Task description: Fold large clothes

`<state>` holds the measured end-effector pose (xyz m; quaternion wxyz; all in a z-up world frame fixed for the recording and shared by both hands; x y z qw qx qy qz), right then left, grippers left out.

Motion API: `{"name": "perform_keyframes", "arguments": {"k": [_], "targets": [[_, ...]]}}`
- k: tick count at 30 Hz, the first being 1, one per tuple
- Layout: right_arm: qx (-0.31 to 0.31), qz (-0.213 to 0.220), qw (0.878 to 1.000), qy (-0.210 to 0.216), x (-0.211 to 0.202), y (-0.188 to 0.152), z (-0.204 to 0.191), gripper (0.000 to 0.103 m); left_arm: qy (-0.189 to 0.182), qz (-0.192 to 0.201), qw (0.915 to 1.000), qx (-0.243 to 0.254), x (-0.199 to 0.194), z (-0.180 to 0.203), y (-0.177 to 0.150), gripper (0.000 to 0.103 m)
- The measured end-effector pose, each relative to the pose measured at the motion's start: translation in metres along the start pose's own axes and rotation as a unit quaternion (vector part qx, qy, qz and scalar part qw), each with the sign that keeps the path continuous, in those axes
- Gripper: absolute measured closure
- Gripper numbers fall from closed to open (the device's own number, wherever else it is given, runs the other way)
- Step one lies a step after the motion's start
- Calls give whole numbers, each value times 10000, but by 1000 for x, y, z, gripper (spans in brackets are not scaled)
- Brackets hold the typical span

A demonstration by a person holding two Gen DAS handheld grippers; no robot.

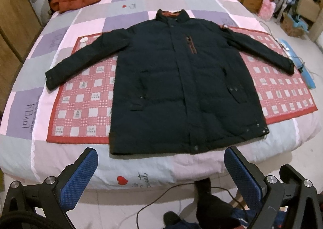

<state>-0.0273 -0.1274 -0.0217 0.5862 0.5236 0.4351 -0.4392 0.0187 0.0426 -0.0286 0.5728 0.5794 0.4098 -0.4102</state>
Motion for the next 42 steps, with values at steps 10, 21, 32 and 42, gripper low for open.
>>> {"name": "perform_keyframes", "arguments": {"k": [10, 21, 32, 42], "targets": [[7, -81, 10000, 28, 4, 6, 11, 0, 22, -102, 9999, -24, 9, 10, 9, 0], [-21, -242, 9996, 127, 25, 33, 38, 0, 68, -221, 9997, -42, 25, 33, 31, 0], [-247, -361, 9989, 163, 46, 86, 63, 0, 127, -355, 9988, -310, 46, 49, 72, 0], [-468, -426, 9977, 237, 69, 142, 87, 0, 226, -422, 9977, -473, 68, 72, 117, 0]]}}
Point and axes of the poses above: each gripper's, at about its wrist camera, not at the fingertips, and x roughly the way its jaws point, z to its right, y to its top, the point moved 5 cm from there along x, roughly the way its jaws point, and after that the axes turned 9 degrees about -z, right-handed, at the moved point
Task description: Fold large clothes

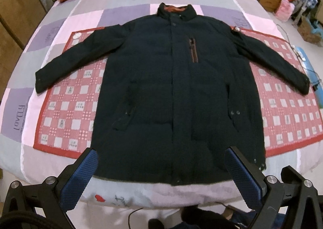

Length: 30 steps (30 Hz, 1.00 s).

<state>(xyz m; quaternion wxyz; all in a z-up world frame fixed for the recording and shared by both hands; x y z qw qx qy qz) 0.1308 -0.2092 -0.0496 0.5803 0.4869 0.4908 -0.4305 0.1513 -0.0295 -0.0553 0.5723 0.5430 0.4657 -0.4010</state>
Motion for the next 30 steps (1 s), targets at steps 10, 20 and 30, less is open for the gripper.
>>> {"name": "perform_keyframes", "arguments": {"k": [10, 20, 30], "targets": [[-53, -71, 9997, 245, 18, 44, 25, 0, 169, -75, 9998, -67, 11, 20, 37, 0], [18, 34, 9995, 326, 18, 67, 16, 0, 224, -37, 9997, -7, 13, 11, 59, 0], [220, -5, 9996, 174, 41, 73, 3, 0, 138, -251, 9996, 77, 49, -17, 76, 0]]}}
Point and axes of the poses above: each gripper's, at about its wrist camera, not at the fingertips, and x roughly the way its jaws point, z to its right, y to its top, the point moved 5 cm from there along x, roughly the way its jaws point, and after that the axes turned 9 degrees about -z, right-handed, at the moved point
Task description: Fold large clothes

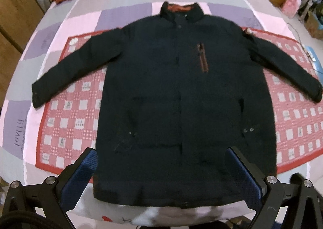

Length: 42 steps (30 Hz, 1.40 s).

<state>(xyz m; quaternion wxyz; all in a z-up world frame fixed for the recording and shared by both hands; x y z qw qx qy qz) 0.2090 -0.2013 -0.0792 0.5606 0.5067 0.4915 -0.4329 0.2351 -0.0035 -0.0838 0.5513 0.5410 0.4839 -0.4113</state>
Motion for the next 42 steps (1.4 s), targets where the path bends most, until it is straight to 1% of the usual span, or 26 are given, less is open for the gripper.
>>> {"name": "perform_keyframes", "arguments": {"k": [4, 6, 9, 10, 12, 13, 15, 18, 21, 22, 24, 25, 26, 27, 28, 29, 30, 31, 32, 33, 35, 36, 37, 39, 40, 42], "targets": [[92, -31, 9998, -188, 36, 4, 4, 0, 78, -120, 9999, -93, 42, -17, 3, 0], [99, -128, 9995, -276, 68, 9, 6, 0, 103, -194, 9996, -151, 66, -24, 4, 0], [67, -166, 9994, -292, 120, 22, 7, 0, 155, -262, 9992, -255, 120, -34, 10, 0], [39, -140, 9995, -296, 137, 29, 5, 0, 169, -272, 9992, -259, 132, -35, 11, 0], [-102, 10, 9995, -304, 172, 46, 0, 0, 146, -292, 9991, -269, 168, -38, 17, 0], [-170, 79, 9992, -348, 185, 54, -2, 0, 133, -243, 9993, -265, 186, -40, 22, 0], [-348, 392, 9976, -459, 214, 79, -5, 0, 199, -79, 9995, -217, 223, -45, 39, 0], [-553, 883, 9929, -578, 249, 118, -5, 0, 372, 252, 9989, -115, 261, -54, 69, 0], [-645, 1222, 9884, -627, 285, 160, 0, 0, 512, 518, 9971, -215, 301, -70, 108, 0], [-729, 1302, 9867, -649, 297, 171, 1, 0, 660, 641, 9954, -264, 316, -78, 124, 0], [-1005, 1351, 9825, -790, 326, 194, 7, 0, 891, 762, 9927, -296, 339, -91, 144, 0], [-1130, 1327, 9804, -921, 339, 203, 15, 0, 1052, 717, 9913, -332, 356, -102, 154, 0], [-1224, 1327, 9786, -990, 351, 210, 26, 0, 1083, 682, 9911, -367, 369, -111, 159, 0], [-1209, 1372, 9788, -919, 357, 214, 40, 0, 852, 751, 9928, -375, 379, -119, 161, 0], [-1043, 1477, 9802, -813, 362, 217, 67, 0, 622, 886, 9934, -372, 382, -127, 161, 0], [-778, 1539, 9809, -903, 363, 219, 95, 0, 568, 1001, 9927, -365, 382, -133, 160, 0], [-391, 1549, 9819, -1013, 365, 218, 129, 0, 731, 1144, 9901, -362, 380, -142, 157, 0], [-104, 1516, 9835, -977, 367, 216, 153, 0, 818, 1238, 9883, -340, 378, -147, 154, 0], [208, 1480, 9855, -807, 368, 211, 181, 0, 852, 1313, 9871, -344, 377, -154, 150, 0], [466, 1407, 9845, -942, 370, 205, 212, 0, 850, 1323, 9869, -368, 379, -158, 147, 0], [739, 1274, 9791, -1403, 369, 195, 243, 0, 854, 1296, 9863, -563, 379, -172, 140, 0], [847, 1197, 9801, -1336, 369, 191, 254, 0, 859, 1275, 9859, -663, 378, -177, 138, 0], [953, 1138, 9826, -1120, 366, 187, 261, 0, 947, 1260, 9848, -731, 375, -182, 136, 0], [1047, 1175, 9860, -551, 359, 184, 263, 0, 1159, 1326, 9815, -750, 367, -190, 137, 0], [1027, 1205, 9869, -305, 355, 184, 261, 0, 1162, 1347, 9810, -773, 366, -193, 137, 0], [919, 1204, 9880, 302, 354, 191, 248, 0, 1040, 1345, 9807, -961, 360, -204, 138, 0]]}}
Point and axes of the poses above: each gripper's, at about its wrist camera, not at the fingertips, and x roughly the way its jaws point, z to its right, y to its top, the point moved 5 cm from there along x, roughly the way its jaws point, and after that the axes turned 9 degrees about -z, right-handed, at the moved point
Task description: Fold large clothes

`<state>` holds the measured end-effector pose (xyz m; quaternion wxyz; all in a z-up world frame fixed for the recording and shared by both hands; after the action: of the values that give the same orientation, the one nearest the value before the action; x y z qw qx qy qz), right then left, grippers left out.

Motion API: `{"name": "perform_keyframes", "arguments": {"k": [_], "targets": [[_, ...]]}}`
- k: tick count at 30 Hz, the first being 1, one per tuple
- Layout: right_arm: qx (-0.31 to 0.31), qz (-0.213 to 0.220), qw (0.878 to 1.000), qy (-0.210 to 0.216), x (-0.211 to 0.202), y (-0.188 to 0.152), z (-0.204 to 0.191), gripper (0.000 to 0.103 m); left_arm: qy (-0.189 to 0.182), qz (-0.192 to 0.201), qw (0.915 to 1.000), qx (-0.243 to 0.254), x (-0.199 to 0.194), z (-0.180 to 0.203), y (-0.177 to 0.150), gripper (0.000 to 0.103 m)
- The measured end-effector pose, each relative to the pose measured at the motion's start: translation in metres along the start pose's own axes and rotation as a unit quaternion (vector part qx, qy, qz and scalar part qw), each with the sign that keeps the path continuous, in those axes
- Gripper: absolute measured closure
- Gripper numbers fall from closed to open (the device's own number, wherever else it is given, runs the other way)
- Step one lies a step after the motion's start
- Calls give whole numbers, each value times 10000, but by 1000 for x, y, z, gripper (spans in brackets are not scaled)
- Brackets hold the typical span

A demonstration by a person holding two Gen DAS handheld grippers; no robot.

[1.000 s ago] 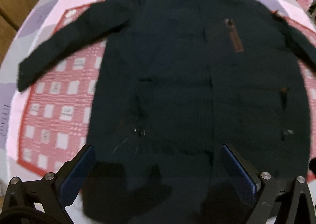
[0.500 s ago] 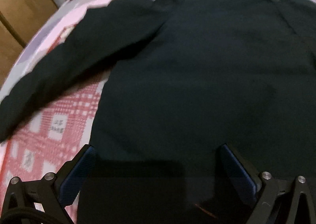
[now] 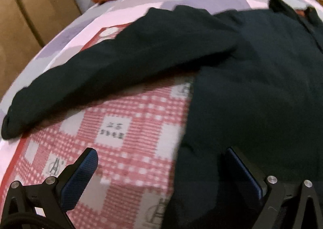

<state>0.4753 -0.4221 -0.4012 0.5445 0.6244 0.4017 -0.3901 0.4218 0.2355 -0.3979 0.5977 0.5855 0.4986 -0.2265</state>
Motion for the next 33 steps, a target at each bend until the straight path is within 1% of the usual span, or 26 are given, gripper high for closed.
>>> {"name": "perform_keyframes", "arguments": {"k": [2, 3, 5, 6, 7, 8, 9, 10, 11, 12, 13, 14, 15, 17, 18, 20, 22, 24, 25, 27, 28, 29, 30, 31, 32, 33], "targets": [[-58, -184, 9995, 267, 11, 5, -14, 0, -90, -212, 9996, -153, 7, -5, -2, 0], [-92, -383, 9987, 323, 23, 9, -22, 0, -63, -337, 9994, -64, 13, -2, -6, 0], [-119, -470, 9985, 272, 37, 12, -41, 0, 98, -382, 9989, 264, 17, 12, -15, 0], [-297, -360, 9987, 203, 38, 15, -49, 8, 191, -300, 9987, 376, 17, 16, -18, 0], [-390, -267, 9984, 309, 35, 15, -55, 22, 342, -134, 9983, 452, 15, 19, -20, 0], [-387, -184, 9985, 329, 33, 17, -58, 50, 401, -64, 9981, 453, 14, 20, -21, 0], [-365, -152, 9987, 312, 32, 20, -58, 66, 408, -31, 9983, 406, 15, 20, -22, 0], [-358, -108, 9987, 336, 32, 21, -54, 74, 382, -21, 9986, 363, 16, 18, -22, 0], [-370, -27, 9987, 351, 29, 22, -48, 87, 325, -15, 9990, 308, 17, 16, -22, 0], [-433, 21, 9988, 208, 28, 23, -41, 92, 281, -21, 9992, 276, 17, 15, -22, 0], [-437, 56, 9990, -28, 19, 12, -38, 95, 225, -39, 9994, 243, 18, 13, -23, 0], [-313, 63, 9992, -239, 19, 10, -27, 100, 200, -47, 9995, 230, 18, 12, -22, 0], [5, 17, 9979, -646, 19, 7, -8, 103, 194, -50, 9995, 226, 18, 12, -22, 0], [369, 36, 9974, -620, 7, -3, 19, 103, 253, -36, 9994, 249, 19, 13, -21, 0], [184, 105, 9964, -821, -2, -6, 17, 103, 330, -26, 9991, 281, 13, 17, -23, 0], [-293, 337, 9941, -992, -21, -14, -6, 103, 519, -23, 9979, 386, 3, 23, -32, 0], [-751, 555, 9913, -924, -39, -34, -44, 102, 469, -77, 9980, 411, -13, 31, -45, 1], [-1190, 559, 9879, -822, -45, -61, -85, 102, 39, -31, 9991, 423, -40, 46, -64, 1], [-1475, 448, 9858, -672, -44, -81, -113, 102, -148, -19, 9986, 506, -53, 58, -76, 1], [-1865, 193, 9815, -380, -42, -123, -158, 102, -392, 41, 9959, 809, -81, 81, -106, 1], [-2008, 176, 9788, -374, -45, -141, -174, 102, -500, 28, 9944, 935, -88, 88, -116, 0], [-2118, 233, 9761, -422, -46, -153, -185, 102, -592, -25, 9918, 1132, -95, 98, -131, 0], [-2246, 413, 9720, -546, -49, -163, -189, 102, -511, -28, 9901, 1304, -100, 103, -146, 0], [-2271, 474, 9711, -552, -54, -172, -189, 102, -445, 25, 9897, 1360, -103, 102, -152, 0], [-2192, 463, 9730, -555, -54, -174, -176, 97, -424, 53, 9899, 1355, -104, 95, -157, 0], [-2110, 451, 9762, -240, -55, -175, -161, 95, -389, 1, 9910, 1284, -102, 86, -159, 0]]}}
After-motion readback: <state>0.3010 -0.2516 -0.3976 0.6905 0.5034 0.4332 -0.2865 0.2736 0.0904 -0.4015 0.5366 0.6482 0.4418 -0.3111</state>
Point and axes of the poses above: each gripper's, at about its wrist camera, not at the fingertips, and x roughly the way its jaws point, z to its right, y to its top, the point moved 5 cm from there along x, roughly the way its jaws point, and after that the axes turned 9 degrees about -z, right-handed, at the moved point
